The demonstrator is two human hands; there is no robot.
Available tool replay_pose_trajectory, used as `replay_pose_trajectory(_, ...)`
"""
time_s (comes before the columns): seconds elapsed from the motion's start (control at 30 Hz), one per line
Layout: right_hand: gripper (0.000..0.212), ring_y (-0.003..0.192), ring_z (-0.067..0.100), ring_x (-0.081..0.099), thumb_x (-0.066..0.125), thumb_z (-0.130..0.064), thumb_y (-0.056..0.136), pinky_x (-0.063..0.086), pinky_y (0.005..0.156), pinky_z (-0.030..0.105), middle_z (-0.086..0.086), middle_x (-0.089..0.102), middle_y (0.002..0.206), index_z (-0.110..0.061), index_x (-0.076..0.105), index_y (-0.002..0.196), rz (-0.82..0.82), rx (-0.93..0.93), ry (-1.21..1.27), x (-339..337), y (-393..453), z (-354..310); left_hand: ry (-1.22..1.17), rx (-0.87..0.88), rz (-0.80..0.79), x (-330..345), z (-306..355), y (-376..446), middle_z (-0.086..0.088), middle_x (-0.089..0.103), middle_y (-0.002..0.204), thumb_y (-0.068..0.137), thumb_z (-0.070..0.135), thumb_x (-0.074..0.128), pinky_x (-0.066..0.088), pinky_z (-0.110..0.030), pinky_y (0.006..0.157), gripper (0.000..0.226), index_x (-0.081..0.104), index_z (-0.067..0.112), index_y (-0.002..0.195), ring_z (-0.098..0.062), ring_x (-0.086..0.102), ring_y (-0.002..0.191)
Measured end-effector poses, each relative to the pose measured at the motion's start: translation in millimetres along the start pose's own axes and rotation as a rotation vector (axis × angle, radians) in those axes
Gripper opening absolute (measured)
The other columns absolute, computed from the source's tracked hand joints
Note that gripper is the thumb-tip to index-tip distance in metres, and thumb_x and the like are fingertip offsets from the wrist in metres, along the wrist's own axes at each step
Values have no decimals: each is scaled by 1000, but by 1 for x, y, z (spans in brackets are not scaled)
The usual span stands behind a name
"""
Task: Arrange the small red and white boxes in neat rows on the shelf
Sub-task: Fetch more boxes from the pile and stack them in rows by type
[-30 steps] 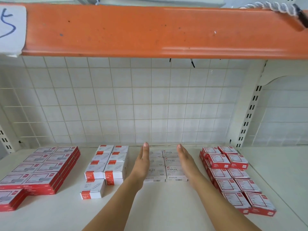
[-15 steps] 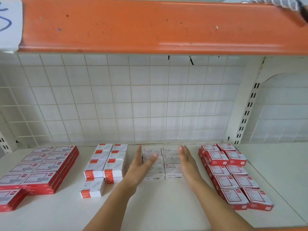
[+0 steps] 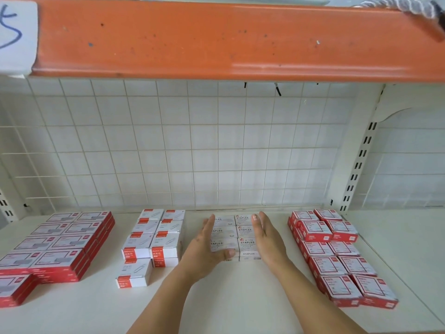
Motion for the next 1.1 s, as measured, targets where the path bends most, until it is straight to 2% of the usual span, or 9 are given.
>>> replay_pose_trajectory(0.2, 61, 139, 18, 32, 26, -51, 98, 26, 110, 31, 0, 32, 153, -17, 25, 149, 9, 7, -30, 1, 1, -2, 55, 27, 17, -1, -1, 1, 9, 8, 158, 78, 38, 74, 16, -9, 96, 96, 10, 31, 150, -8, 21, 141)
replay_pose_trajectory(0.4, 61, 140, 17, 32, 28, -51, 98, 24, 111, 30, -1, 31, 153, -18, 24, 149, 10, 0, -21, 0, -2, -2, 27, 9, 17, -2, -1, 2, 8, 16, 157, 79, 47, 70, 18, -12, 98, 94, 10, 30, 150, -10, 24, 140)
replay_pose_trajectory(0.53, 59, 141, 17, 28, 32, -46, 99, 21, 113, 31, 1, 29, 154, -17, 23, 149, 43, -79, -88, -8, -5, -9, -73, 11, 58, -4, 9, -3, 5, 12, 158, 91, 50, 49, 16, -22, 111, 74, 12, 27, 150, -12, 19, 143)
replay_pose_trajectory(0.67, 52, 138, 17, 31, 43, -37, 98, 24, 113, 33, -2, 35, 150, -17, 32, 145, 135, -236, -322, -22, -11, -20, 119, 86, 120, -12, 23, -14, 6, 16, 157, 99, 41, 36, 23, -27, 111, 55, 19, 26, 150, -15, 26, 141)
replay_pose_trajectory(0.77, 39, 129, 16, 40, 49, -26, 96, 25, 106, 30, -7, 51, 137, -26, 47, 135, 144, -327, -415, -23, -21, -24, 242, 160, 201, -17, 26, -27, 5, 35, 147, 99, 26, 44, 35, -27, 103, 44, 36, 22, 142, -16, 37, 132)
replay_pose_trajectory(0.87, 30, 122, 12, 43, 52, -28, 93, 22, 96, 27, -15, 59, 123, -33, 60, 121, 85, -465, -525, -15, -32, -28, 323, 186, 284, -16, 19, -40, 4, 45, 129, 93, 25, 55, 43, -27, 92, 38, 46, 20, 129, -15, 44, 120)
replay_pose_trajectory(0.97, 31, 124, 9, 38, 52, -42, 91, 15, 96, 28, -20, 55, 125, -36, 59, 121, -6, -532, -625, -3, -39, -31, 400, 172, 292, -11, 13, -45, 7, 43, 125, 89, 28, 60, 43, -24, 88, 42, 43, 23, 127, -14, 43, 118)
replay_pose_trajectory(1.1, 39, 126, 10, 34, 51, -48, 89, 12, 98, 30, -18, 49, 129, -35, 55, 126, -38, -574, -703, 7, -41, -33, 444, 154, 302, -7, 11, -41, 6, 41, 129, 91, 30, 58, 37, -25, 95, 44, 41, 24, 131, -15, 40, 121)
Point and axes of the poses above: each hand's wrist, its own y-axis towards the middle knuckle, its own x-axis out of the palm, z = x × y, the point moved 3 cm from there along y, towards the middle knuckle
